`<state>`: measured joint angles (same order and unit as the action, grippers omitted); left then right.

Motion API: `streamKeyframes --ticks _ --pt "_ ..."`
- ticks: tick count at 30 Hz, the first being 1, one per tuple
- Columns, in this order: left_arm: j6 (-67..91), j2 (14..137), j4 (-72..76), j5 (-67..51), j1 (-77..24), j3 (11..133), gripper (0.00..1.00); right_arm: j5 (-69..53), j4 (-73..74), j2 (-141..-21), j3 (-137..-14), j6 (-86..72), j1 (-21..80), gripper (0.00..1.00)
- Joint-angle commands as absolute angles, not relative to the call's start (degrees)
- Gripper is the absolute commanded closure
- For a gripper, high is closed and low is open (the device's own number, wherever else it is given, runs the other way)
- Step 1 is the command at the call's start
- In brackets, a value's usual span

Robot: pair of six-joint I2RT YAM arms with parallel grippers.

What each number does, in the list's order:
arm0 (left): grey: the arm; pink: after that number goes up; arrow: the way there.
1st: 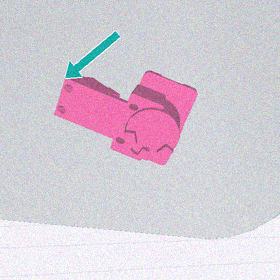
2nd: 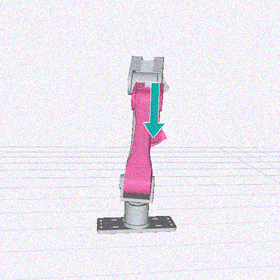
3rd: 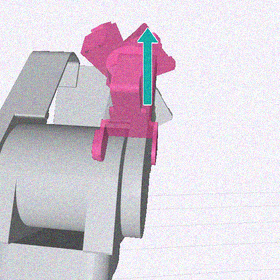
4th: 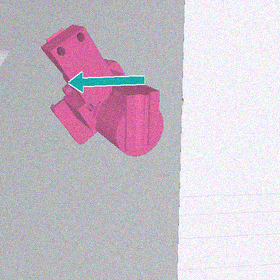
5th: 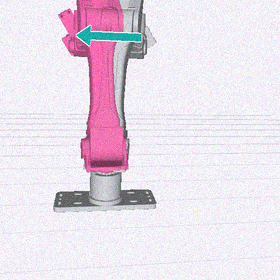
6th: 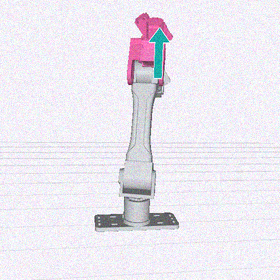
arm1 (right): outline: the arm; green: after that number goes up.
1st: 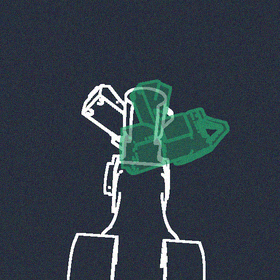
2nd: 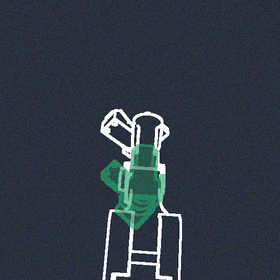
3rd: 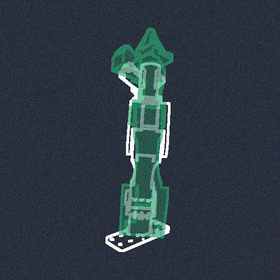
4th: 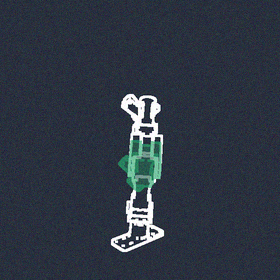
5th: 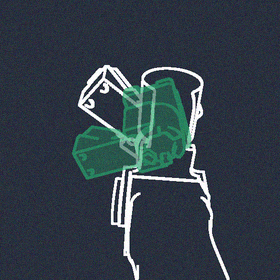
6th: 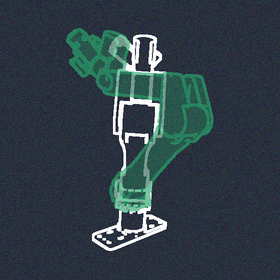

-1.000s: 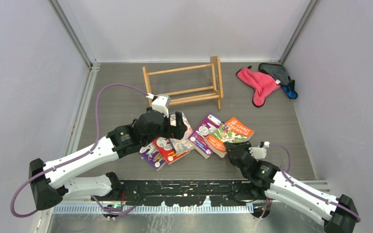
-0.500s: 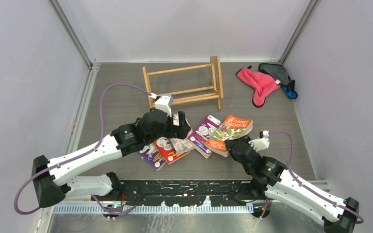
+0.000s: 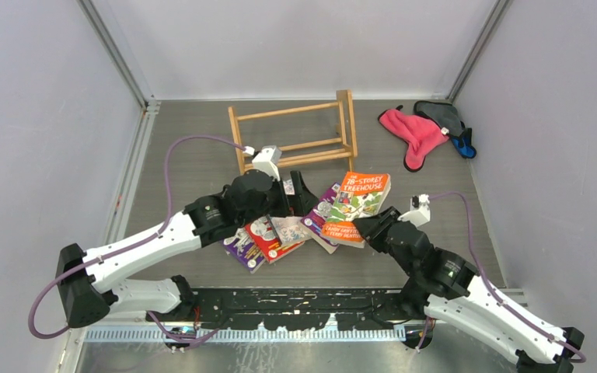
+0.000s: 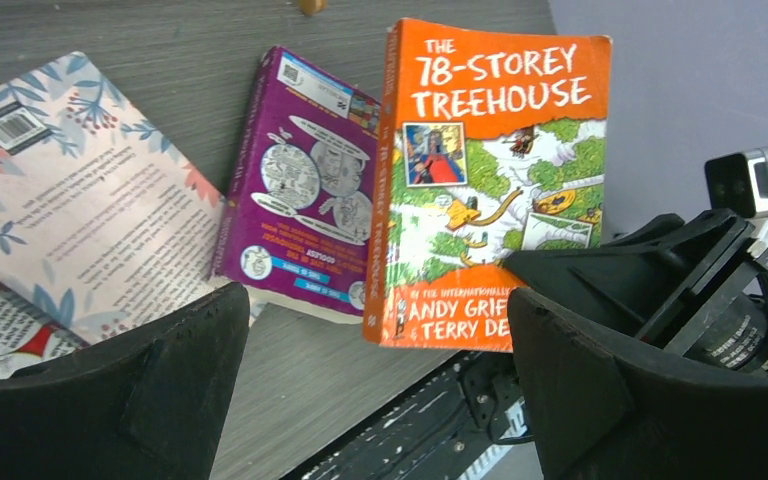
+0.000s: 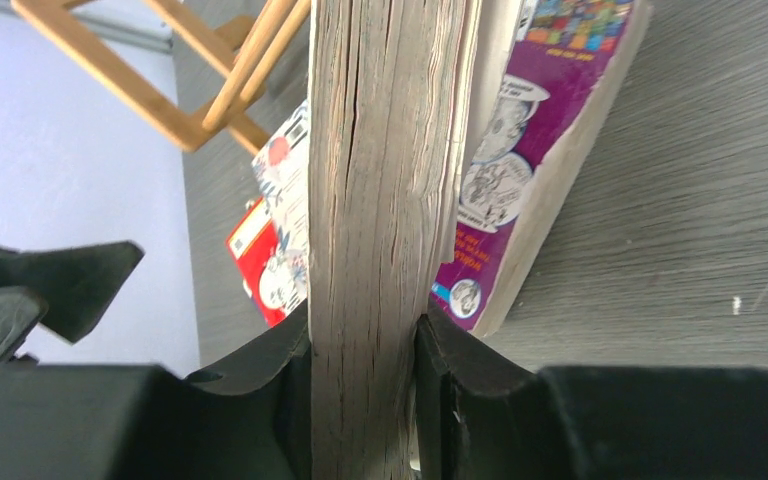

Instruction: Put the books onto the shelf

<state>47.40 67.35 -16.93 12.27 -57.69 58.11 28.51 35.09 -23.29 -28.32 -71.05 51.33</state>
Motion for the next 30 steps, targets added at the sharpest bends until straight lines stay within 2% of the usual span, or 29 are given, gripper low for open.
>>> streamKeyframes --ticks 1,22,30 --pt "51.1 67.3 -10.7 9.5 -57.9 57.3 0.00 23.0 27.0 -22.6 -32.7 -67.5 51.6 0.87" --pt "60.3 70.1 -2.5 1.9 -56.0 52.4 0.01 7.5 15.0 -26.9 -36.8 -66.5 51.7 0.86" --pt "63.4 66.5 3.3 1.3 -54.9 47.0 0.14 7.2 12.7 -26.3 -35.2 -68.0 51.6 0.86"
